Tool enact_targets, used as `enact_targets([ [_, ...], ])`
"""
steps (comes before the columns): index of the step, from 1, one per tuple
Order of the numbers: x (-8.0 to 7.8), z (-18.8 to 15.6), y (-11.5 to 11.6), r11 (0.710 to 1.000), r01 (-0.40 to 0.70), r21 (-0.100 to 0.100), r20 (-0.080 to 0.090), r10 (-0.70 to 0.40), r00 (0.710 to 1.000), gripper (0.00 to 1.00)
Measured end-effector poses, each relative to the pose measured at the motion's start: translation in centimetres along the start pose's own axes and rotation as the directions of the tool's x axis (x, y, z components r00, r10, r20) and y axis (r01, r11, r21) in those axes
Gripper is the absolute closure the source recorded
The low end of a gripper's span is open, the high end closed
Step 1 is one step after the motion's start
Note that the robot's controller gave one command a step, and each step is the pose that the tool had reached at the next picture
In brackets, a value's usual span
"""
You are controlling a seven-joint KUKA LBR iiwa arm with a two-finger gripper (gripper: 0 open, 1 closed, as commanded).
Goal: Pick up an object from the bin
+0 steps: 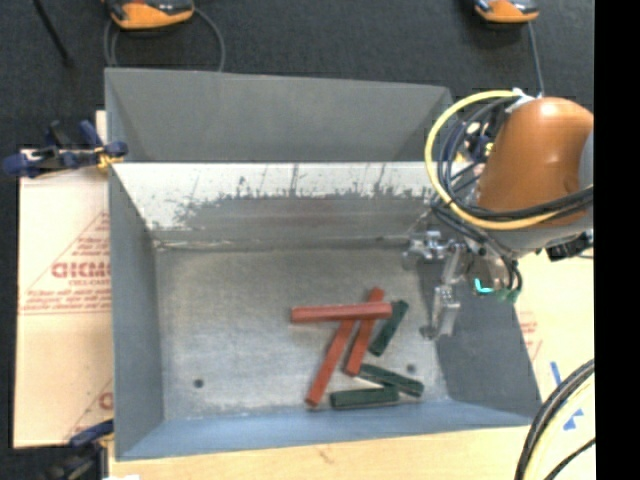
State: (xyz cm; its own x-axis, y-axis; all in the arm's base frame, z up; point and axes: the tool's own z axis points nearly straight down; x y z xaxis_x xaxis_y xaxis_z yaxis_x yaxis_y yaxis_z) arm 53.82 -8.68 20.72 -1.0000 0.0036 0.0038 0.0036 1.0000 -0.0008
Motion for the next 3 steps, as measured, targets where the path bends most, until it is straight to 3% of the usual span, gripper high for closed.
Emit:
enact_targets([
  [1, 1.2, 13.6, 1.6, 0.992, -0.126, -0.002, 0.013, 0.126, 0.992, 0.00],
  [2, 0.9, 13.1, 1.5, 0.993, -0.121, 0.000, 0.025, 0.121, 0.992, 1.00],
  [3, 2.0, -7.1, 0.7, 0.989, -0.150, -0.001, 0.017, 0.150, 0.989, 1.00],
])
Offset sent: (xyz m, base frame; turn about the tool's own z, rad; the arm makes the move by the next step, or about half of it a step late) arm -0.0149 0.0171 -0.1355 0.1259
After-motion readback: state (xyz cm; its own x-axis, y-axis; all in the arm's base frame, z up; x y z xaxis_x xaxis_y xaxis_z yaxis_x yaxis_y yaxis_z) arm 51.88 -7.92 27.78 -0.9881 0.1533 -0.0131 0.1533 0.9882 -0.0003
